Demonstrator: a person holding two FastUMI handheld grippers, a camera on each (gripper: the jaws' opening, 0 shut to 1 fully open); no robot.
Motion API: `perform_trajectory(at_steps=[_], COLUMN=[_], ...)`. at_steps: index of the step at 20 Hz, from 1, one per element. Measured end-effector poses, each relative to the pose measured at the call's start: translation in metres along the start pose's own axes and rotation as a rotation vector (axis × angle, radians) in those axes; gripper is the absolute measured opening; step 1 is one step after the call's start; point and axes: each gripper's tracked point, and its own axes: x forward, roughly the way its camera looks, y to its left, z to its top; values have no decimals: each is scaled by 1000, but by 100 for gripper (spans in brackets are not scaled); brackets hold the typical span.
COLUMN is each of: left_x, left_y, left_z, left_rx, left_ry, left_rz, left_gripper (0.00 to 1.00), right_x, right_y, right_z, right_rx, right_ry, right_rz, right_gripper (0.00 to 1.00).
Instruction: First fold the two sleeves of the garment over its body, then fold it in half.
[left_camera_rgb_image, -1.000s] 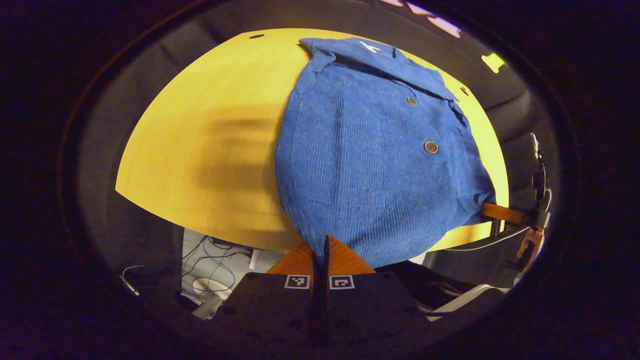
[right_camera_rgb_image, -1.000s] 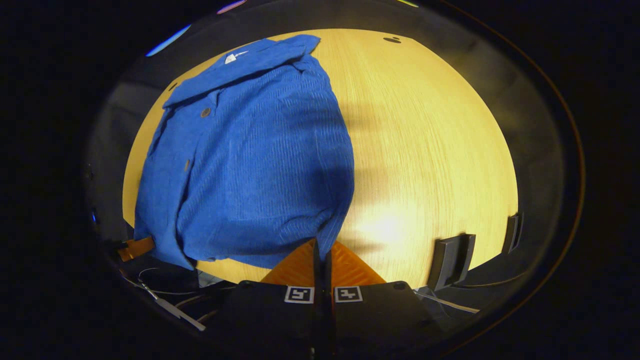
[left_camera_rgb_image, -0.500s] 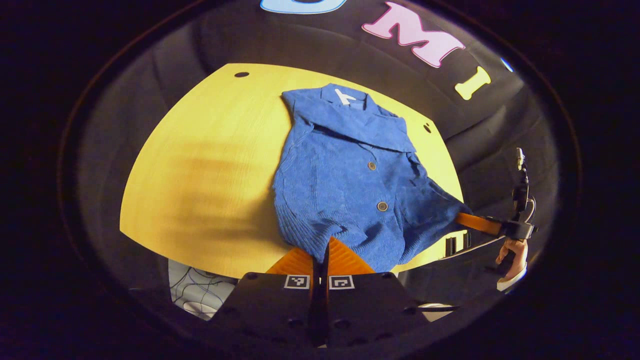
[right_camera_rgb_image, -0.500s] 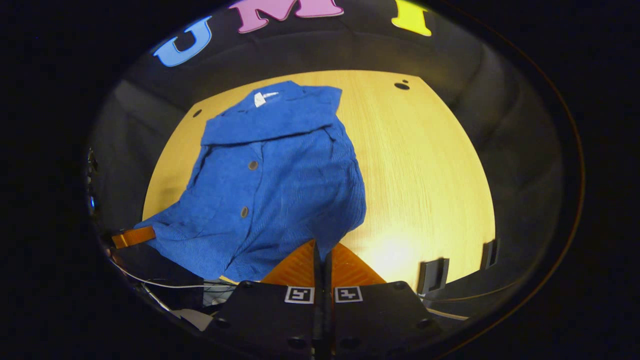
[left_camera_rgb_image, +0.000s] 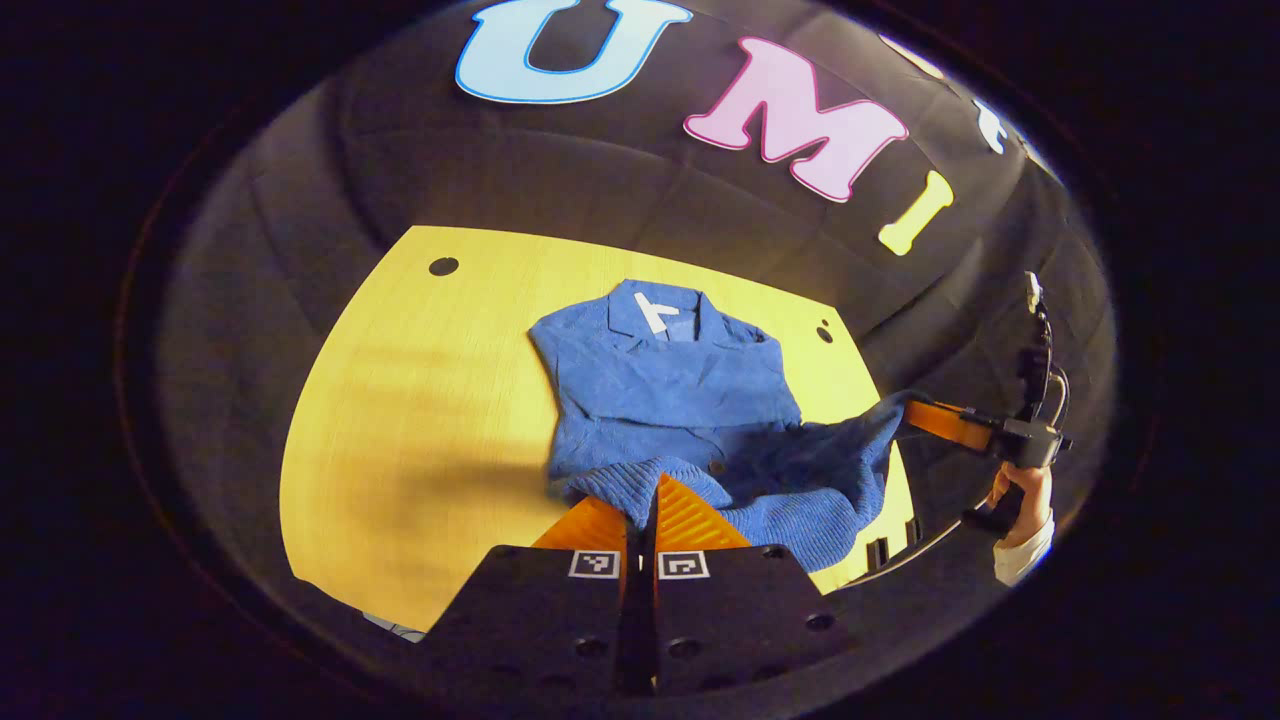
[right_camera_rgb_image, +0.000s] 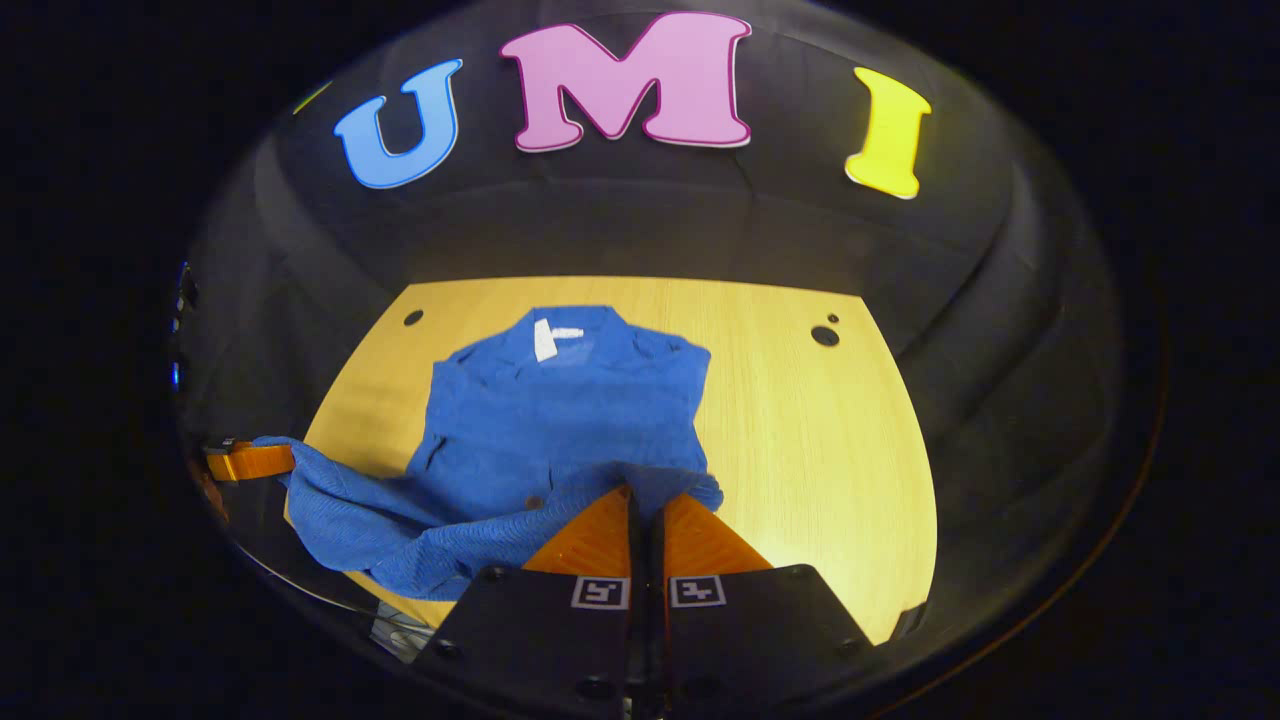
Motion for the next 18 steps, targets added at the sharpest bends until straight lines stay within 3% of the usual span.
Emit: perform_trajectory(at_steps=[6, 9, 13, 16, 18], left_x=[97, 144, 208, 226, 225], left_y=[28, 53, 78, 90, 91], left_z=[84, 105, 105, 102, 108], left_rx=[-177, -144, -243, -248, -252], left_ry=[30, 62, 161, 188, 155], left_rz=[67, 140, 277, 351, 353], left_gripper=[0, 0, 0, 0, 2], right_x=[117, 181, 257, 288, 296], right_y=[-40, -58, -56, -48, -45], right_z=[61, 83, 70, 56, 53], right_rx=[36, 35, 14, 35, 115], right_ry=[2, 12, 136, 200, 226], right_rz=[-5, 7, 36, 88, 135], right_gripper=[1, 0, 1, 1, 10])
